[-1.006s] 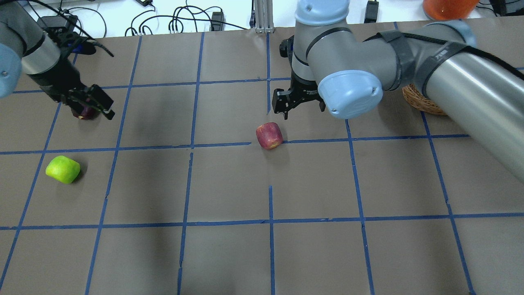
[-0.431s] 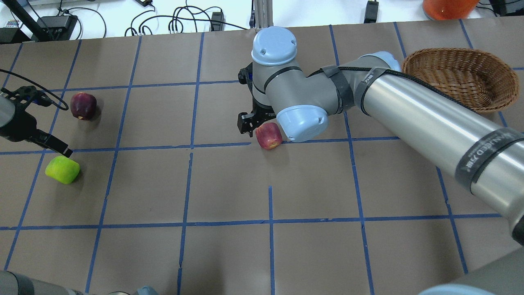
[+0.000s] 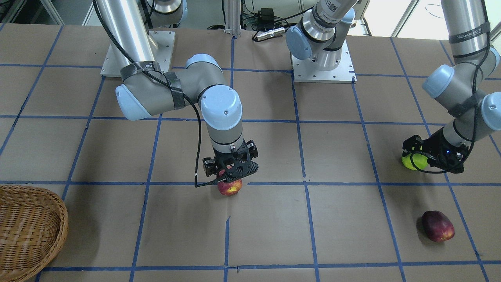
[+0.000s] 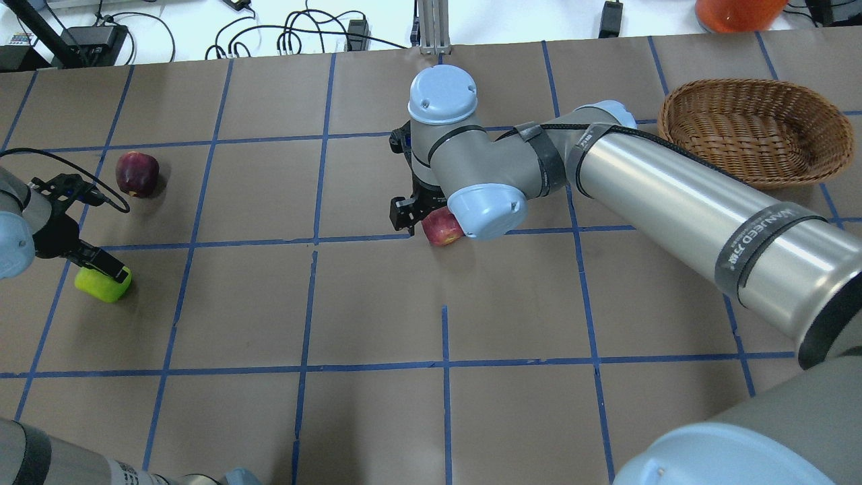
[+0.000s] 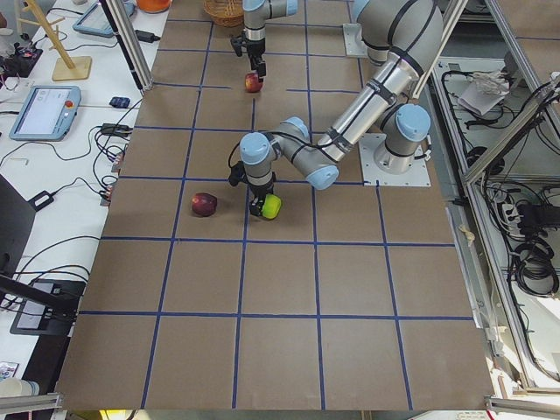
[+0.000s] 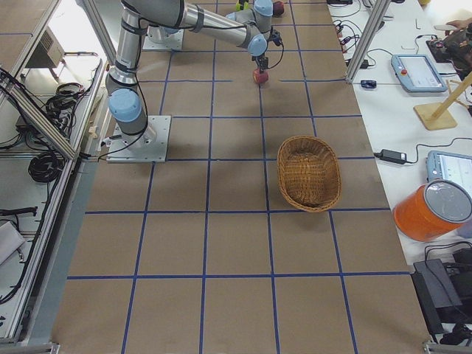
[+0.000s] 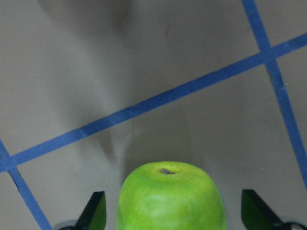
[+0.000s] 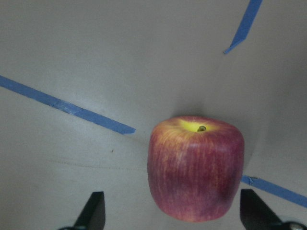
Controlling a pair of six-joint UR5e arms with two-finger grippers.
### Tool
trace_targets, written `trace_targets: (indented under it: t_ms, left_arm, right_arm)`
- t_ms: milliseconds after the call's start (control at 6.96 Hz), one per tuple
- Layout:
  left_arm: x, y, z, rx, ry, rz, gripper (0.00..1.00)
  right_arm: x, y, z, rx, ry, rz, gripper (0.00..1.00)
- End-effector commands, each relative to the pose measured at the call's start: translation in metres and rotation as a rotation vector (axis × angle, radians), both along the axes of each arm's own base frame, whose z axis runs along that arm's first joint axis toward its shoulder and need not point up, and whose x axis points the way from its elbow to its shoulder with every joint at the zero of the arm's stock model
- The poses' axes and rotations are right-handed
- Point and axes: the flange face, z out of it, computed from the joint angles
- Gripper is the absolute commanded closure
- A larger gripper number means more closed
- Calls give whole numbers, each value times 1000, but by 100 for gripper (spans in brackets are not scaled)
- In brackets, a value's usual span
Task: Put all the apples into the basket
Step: 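Grasp the red apple with right gripper while left grasps green apple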
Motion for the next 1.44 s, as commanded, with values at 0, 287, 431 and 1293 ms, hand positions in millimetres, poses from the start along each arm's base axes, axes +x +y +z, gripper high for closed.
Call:
trace_targets:
  t_ms: [0, 287, 431, 1293]
  left_arm:
    - [-1, 7, -19, 53, -4, 3, 0]
    - [-2, 7, -21, 54, -5, 32, 67]
    - [-2, -7, 2, 17, -46, 98, 71]
    - [-304, -116, 111, 135, 63, 608, 70]
  right_arm:
    - [1, -3, -20, 25, 13, 1, 0]
    - [2, -5, -35, 39, 18, 4, 0]
    - [4, -10, -42, 13, 10, 4, 0]
    - [-3, -23, -28, -19, 12, -13, 100]
